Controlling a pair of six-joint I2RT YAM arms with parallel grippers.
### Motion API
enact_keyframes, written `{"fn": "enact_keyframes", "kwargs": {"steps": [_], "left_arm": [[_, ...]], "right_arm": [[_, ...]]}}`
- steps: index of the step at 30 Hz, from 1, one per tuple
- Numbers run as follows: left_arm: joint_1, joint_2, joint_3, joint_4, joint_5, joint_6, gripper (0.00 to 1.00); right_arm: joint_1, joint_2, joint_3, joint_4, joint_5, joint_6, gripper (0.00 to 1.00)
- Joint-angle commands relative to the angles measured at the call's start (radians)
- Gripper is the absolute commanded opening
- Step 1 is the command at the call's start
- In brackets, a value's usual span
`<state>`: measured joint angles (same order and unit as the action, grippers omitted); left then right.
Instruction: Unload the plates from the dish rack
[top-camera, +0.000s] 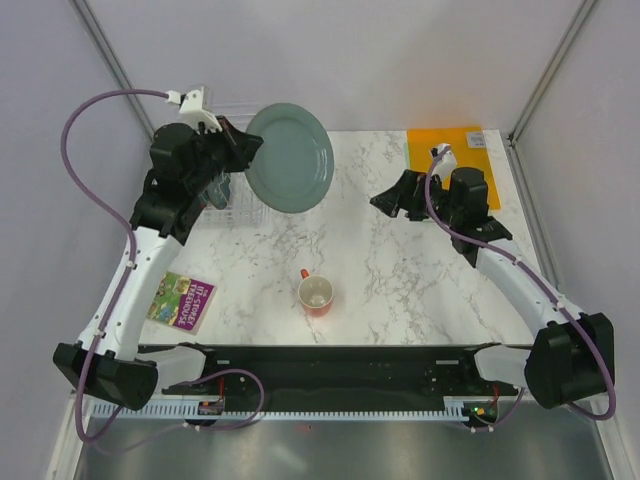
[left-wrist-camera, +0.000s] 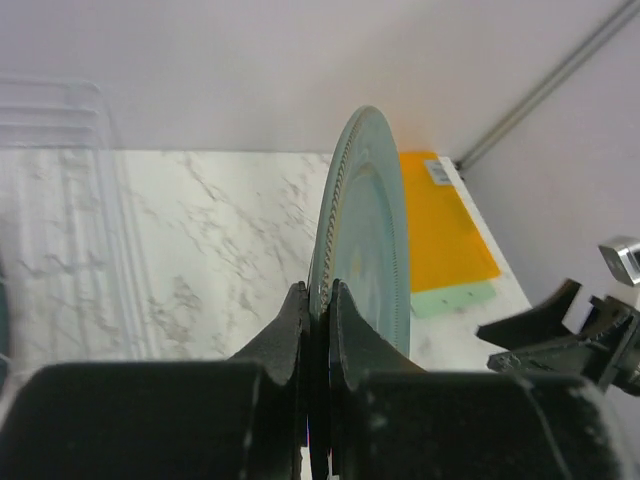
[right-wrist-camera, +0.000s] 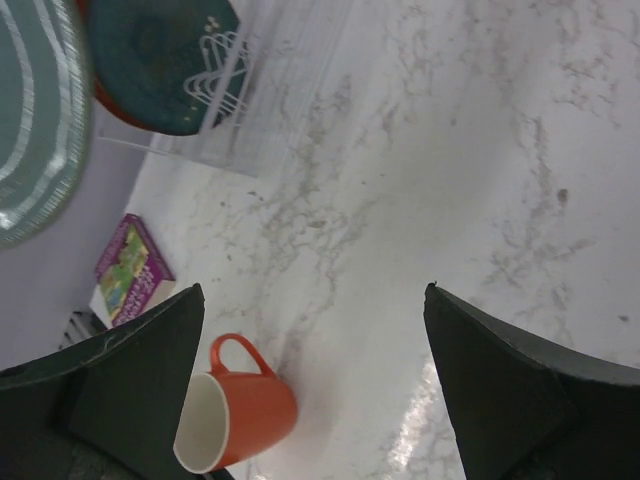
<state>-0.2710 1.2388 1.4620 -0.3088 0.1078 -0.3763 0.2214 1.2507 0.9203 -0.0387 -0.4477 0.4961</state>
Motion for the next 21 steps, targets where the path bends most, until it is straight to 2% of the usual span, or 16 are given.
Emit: {"fn": "enact_keyframes", "kwargs": {"steps": [1, 5, 18, 21], "left_arm": [[-0.01, -0.022, -0.146, 0.273, 0.181, -0.251, 0.02], [-0.039, -0.044, -0.254, 0.378, 0.214, -0.317, 0.02], [-0.105, -0.09, -0.381, 0.534, 0.217, -0.424, 0.02], [-0.112, -0.098, -0.407, 0.557, 0.23, -0.437, 0.02]], "right_arm": [[0.047, -0.048, -0.049, 0.259, -0.086, 0.18, 0.98], [0.085, -0.056, -0.069, 0.3, -0.068, 0.205, 0.98], [0.133, -0.022, -0.13, 0.375, -0.031, 0.234, 0.98], [0.136, -0.013, -0.141, 0.419, -0.058, 0.245, 0.9]]}}
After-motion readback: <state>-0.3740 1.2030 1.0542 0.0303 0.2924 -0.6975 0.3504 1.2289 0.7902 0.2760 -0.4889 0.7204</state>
